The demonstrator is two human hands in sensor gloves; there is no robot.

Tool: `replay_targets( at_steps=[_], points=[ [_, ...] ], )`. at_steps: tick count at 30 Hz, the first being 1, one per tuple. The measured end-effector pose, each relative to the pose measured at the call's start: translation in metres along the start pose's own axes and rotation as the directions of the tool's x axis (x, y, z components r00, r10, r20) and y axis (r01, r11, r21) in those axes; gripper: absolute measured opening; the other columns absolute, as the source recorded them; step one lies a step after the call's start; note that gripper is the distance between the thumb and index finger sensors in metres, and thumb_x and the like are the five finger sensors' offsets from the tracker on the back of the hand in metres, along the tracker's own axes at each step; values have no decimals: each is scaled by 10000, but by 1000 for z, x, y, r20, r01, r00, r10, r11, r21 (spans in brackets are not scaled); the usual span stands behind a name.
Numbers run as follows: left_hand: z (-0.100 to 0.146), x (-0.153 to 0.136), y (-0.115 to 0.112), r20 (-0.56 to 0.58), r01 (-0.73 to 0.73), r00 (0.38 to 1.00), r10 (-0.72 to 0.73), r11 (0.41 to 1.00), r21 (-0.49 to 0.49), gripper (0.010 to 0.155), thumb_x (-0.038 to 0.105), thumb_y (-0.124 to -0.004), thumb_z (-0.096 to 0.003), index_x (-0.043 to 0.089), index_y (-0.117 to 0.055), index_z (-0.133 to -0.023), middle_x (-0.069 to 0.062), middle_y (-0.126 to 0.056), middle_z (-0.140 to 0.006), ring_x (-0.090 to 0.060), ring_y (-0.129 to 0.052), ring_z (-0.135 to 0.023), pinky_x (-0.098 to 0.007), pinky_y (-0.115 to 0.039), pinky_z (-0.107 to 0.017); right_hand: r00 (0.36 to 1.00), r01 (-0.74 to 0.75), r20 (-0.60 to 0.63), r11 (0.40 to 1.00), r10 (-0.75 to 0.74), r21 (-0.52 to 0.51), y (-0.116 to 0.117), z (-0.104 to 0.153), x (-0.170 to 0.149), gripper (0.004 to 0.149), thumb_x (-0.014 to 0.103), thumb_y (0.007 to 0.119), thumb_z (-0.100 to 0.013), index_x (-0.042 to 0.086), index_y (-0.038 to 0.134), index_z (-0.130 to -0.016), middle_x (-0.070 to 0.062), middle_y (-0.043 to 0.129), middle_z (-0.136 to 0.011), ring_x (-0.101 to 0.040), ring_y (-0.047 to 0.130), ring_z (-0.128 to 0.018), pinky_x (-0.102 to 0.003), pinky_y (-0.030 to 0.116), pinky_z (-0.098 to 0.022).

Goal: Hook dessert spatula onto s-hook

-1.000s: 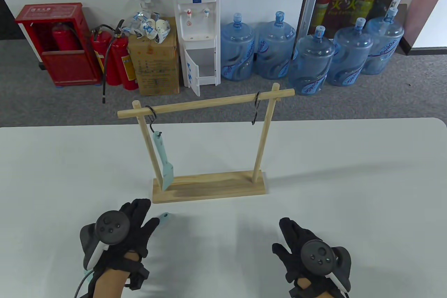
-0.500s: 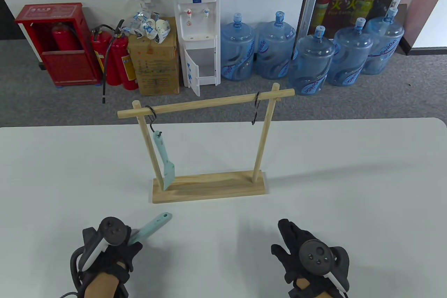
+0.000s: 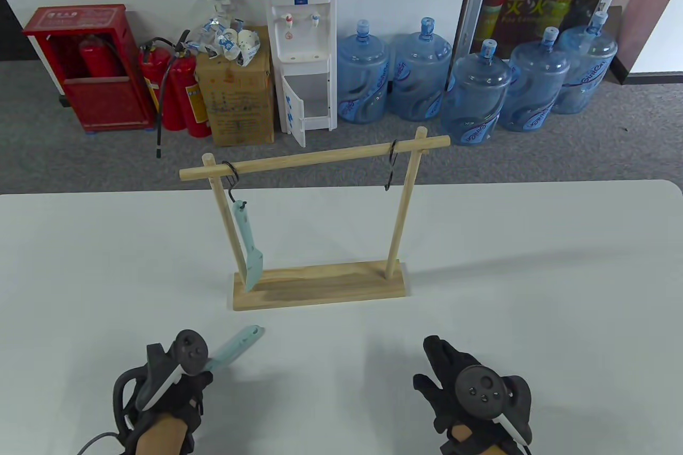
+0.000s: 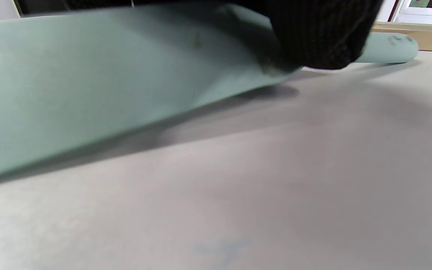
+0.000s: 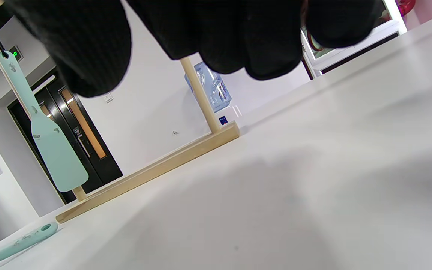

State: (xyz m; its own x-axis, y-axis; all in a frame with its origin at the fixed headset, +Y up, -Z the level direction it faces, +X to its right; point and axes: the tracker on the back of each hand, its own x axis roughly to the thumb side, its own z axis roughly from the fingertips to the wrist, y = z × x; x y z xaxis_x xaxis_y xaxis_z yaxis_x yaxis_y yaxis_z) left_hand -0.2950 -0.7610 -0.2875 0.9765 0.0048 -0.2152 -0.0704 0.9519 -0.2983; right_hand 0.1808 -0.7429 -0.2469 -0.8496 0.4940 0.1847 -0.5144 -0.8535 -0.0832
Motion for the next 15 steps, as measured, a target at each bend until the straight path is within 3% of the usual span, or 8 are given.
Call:
replay_targets(
  at_steps=[10,15],
  points=[
    [3,-2,5,22,-56,998,55,998,38,487,484,-785,-424,261,-892,-843,-50,-1005,-692,-313,-974,-660,-560,-699,-588,1000,1,1,1000,-1,4,1,0,0,713,481,829,-419,169,610,-1022,-119,630,-987,-384,755,-859,-617,583,-627],
    [5,-7,9,93,-214,974,206,973,88,487,484,-783,-422,254,-894,-837,-69,-1018,-682,-305,-996,-655,-555,-718,-571,1000,5,6,1000,-5,-1,1,0,2,712,480,828,-421,168,609,-1022,-118,629,-988,-384,755,-859,-618,582,-627]
  ],
)
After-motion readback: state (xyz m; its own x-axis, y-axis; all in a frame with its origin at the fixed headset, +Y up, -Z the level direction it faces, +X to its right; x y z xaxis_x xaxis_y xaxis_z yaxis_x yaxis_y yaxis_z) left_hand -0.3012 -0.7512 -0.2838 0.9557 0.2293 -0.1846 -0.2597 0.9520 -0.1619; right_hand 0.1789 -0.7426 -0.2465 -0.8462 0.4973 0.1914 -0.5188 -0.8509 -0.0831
